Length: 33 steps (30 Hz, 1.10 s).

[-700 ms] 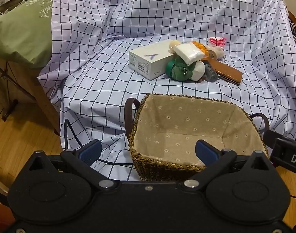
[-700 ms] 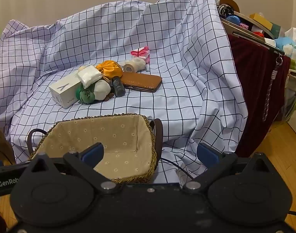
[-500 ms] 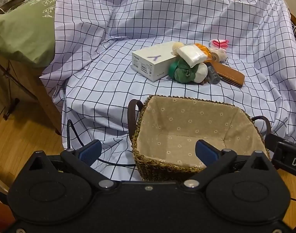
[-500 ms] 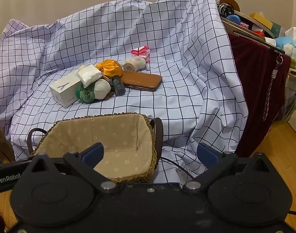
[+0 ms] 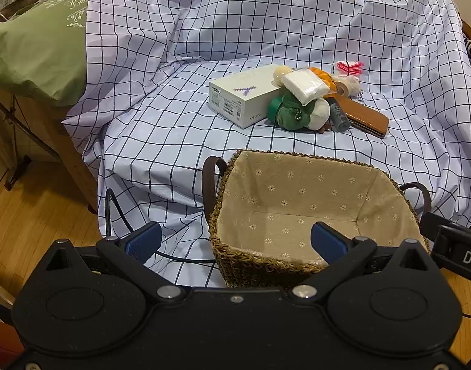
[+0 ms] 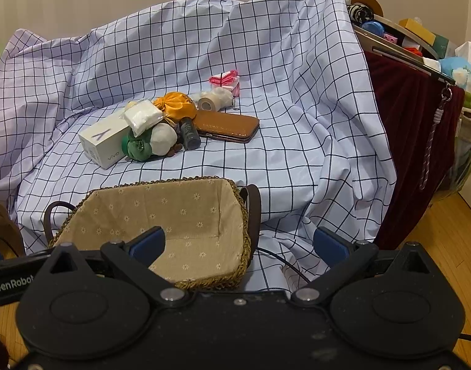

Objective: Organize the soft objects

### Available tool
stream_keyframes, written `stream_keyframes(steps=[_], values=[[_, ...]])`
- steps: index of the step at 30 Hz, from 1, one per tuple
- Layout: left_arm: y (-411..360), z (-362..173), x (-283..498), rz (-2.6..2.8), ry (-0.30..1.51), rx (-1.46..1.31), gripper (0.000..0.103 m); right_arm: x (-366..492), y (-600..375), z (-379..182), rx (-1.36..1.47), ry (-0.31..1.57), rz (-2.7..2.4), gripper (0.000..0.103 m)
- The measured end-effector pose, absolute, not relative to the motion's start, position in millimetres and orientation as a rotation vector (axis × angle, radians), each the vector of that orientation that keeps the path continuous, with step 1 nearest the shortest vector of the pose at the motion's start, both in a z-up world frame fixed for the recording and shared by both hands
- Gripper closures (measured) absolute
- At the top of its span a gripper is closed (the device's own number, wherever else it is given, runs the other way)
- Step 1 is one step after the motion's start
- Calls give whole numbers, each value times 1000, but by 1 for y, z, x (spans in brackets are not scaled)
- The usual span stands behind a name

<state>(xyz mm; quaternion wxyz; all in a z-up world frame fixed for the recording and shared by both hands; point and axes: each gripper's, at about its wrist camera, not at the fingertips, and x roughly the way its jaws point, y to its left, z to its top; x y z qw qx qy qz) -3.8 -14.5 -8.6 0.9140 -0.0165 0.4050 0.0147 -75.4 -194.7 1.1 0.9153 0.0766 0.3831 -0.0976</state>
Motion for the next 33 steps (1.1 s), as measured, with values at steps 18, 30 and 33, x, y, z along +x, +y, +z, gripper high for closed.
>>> stream_keyframes(steps=[18, 30, 33], values=[[-13, -10, -3, 27, 839, -39, 3, -75, -194, 0, 142, 796, -199, 0], [-12, -10, -2, 26, 843, -42, 3, -75, -194, 0, 153, 789, -195, 0], [-11, -9, -2, 28, 839, -47, 3, -75, -194, 0, 153, 788, -195, 0]])
